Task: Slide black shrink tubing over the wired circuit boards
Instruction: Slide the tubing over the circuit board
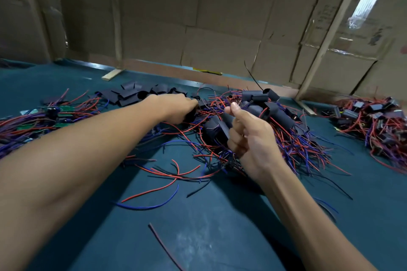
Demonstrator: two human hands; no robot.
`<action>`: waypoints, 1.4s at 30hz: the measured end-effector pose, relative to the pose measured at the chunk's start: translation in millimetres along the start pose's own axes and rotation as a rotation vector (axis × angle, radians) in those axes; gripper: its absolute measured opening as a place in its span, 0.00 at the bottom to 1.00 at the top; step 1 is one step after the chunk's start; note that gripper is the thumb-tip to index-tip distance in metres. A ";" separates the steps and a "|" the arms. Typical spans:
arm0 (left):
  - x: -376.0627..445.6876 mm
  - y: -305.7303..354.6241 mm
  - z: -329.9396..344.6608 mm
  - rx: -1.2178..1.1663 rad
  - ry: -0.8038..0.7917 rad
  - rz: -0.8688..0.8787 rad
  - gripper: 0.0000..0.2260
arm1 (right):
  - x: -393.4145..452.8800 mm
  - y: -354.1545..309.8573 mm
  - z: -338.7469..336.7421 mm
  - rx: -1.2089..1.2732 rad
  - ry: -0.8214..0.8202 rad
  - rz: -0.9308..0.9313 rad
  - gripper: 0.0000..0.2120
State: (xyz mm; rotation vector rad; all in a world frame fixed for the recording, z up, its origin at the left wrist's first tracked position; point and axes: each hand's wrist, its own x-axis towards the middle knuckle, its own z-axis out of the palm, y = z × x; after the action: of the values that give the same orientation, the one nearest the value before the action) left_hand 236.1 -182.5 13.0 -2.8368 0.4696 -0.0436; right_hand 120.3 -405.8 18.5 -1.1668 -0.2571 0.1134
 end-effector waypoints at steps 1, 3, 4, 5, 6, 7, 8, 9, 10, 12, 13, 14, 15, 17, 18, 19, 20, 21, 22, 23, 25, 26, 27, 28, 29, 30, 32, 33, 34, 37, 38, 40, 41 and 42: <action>-0.2 -3.2 0.2 -0.026 -0.037 -0.016 0.15 | -0.7 0.4 1.0 -0.012 -0.006 0.001 0.12; 0.6 -10.1 3.4 -0.040 -0.077 -0.006 0.18 | -0.6 -0.9 2.1 -0.004 -0.011 -0.009 0.11; 1.7 -12.6 5.0 -0.057 -0.073 0.010 0.19 | -0.2 -2.3 1.9 0.006 -0.002 -0.016 0.12; 2.6 -13.8 6.4 -0.084 -0.054 0.025 0.19 | 0.3 -3.8 1.4 0.017 0.015 -0.024 0.13; 2.1 -13.6 7.0 -0.108 -0.016 0.041 0.17 | 0.1 -5.0 0.8 0.027 0.032 -0.031 0.14; 1.1 -13.4 5.8 -0.128 0.033 0.049 0.14 | 0.0 -5.9 0.4 0.035 0.044 -0.037 0.14; -1.2 -12.9 3.2 -0.145 0.097 0.041 0.10 | 0.1 -5.8 0.4 0.039 0.053 -0.041 0.15; -5.4 -11.6 -0.2 -0.158 0.180 0.016 0.07 | -0.2 -4.8 0.5 0.041 0.059 -0.041 0.15; -9.6 -10.3 -4.1 -0.187 0.286 -0.027 0.06 | -0.2 -3.8 1.0 0.044 0.061 -0.043 0.15; -20.4 -1.5 -9.1 -0.414 0.493 -0.118 0.08 | 0.1 -1.6 2.7 0.047 0.056 -0.052 0.14; -26.0 7.4 -11.2 -0.575 0.571 -0.124 0.08 | 0.2 -0.3 3.4 0.042 0.054 -0.063 0.13; -31.9 18.4 -12.4 -0.690 0.633 -0.088 0.08 | 0.2 1.4 4.4 0.028 0.053 -0.076 0.13; -38.3 31.0 -13.5 -0.734 0.676 -0.011 0.08 | -0.1 2.8 5.3 0.005 0.052 -0.091 0.12; -53.1 59.7 -12.9 -0.720 0.722 0.170 0.10 | -1.4 5.7 6.5 -0.063 0.051 -0.134 0.12; -59.3 71.5 -10.6 -0.708 0.758 0.220 0.11 | -2.2 7.0 7.0 -0.105 0.055 -0.165 0.12; -63.2 80.1 -6.2 -0.707 0.814 0.233 0.12 | -2.9 7.3 7.8 -0.154 0.065 -0.203 0.11; -65.9 86.6 -1.4 -0.719 0.881 0.211 0.13 | -3.8 7.1 9.3 -0.204 0.081 -0.240 0.10; -68.7 91.5 2.1 -0.742 0.944 0.160 0.16 | -4.8 7.3 10.0 -0.249 0.101 -0.272 0.10; -70.9 93.8 4.3 -0.779 0.993 0.109 0.18 | -5.5 7.5 10.4 -0.289 0.116 -0.299 0.11; -73.5 94.6 6.0 -0.827 1.032 0.069 0.19 | -6.7 8.1 10.0 -0.328 0.121 -0.318 0.12; -78.8 92.7 7.2 -0.882 1.070 -0.003 0.19 | -8.2 8.9 9.1 -0.423 0.113 -0.356 0.12; -80.8 91.7 7.0 -0.875 1.071 -0.032 0.19 | -8.7 10.0 8.3 -0.476 0.112 -0.370 0.13; -82.4 91.7 7.3 -0.848 1.066 -0.042 0.19 | -9.1 11.3 6.9 -0.518 0.109 -0.381 0.13; -83.2 92.3 8.1 -0.812 1.059 -0.028 0.19 | -9.3 12.4 6.3 -0.540 0.098 -0.394 0.12; -83.7 94.1 8.8 -0.782 1.051 -0.008 0.19 | -9.6 13.7 6.1 -0.552 0.079 -0.409 0.12; -84.1 96.2 9.0 -0.760 1.046 0.011 0.18 | -10.5 14.5 6.8 -0.564 0.058 -0.421 0.11; -84.8 97.9 8.6 -0.724 1.044 0.033 0.16 | -11.2 16.3 6.8 -0.566 0.035 -0.428 0.10; -84.9 97.6 8.5 -0.700 1.039 0.042 0.16 | -11.1 16.9 5.4 -0.560 0.035 -0.426 0.10; -84.5 97.1 8.5 -0.675 1.024 0.048 0.15 | -10.6 17.1 4.1 -0.561 0.035 -0.425 0.10; -85.1 95.4 9.3 -0.629 0.960 0.032 0.07 | -8.6 19.4 2.2 -0.568 0.022 -0.401 0.07; -86.8 95.3 8.6 -0.618 0.936 0.036 0.05 | -8.4 20.4 2.5 -0.558 0.022 -0.388 0.06; -88.8 94.7 7.0 -0.561 0.909 0.066 0.04 | -7.2 20.9 3.0 -0.518 0.017 -0.355 0.08; -89.5 93.4 7.2 -0.512 0.905 0.069 0.04 | -6.0 20.8 3.4 -0.485 0.002 -0.321 0.10; -89.7 91.1 6.7 -0.462 0.900 0.061 0.07 | -4.3 19.8 3.9 -0.446 -0.011 -0.280 0.09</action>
State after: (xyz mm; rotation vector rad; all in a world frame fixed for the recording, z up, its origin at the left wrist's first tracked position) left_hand 123.1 -235.2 -16.2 -3.0850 0.8145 -1.3956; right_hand 116.0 -395.5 1.2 -1.5588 -0.4691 -0.1940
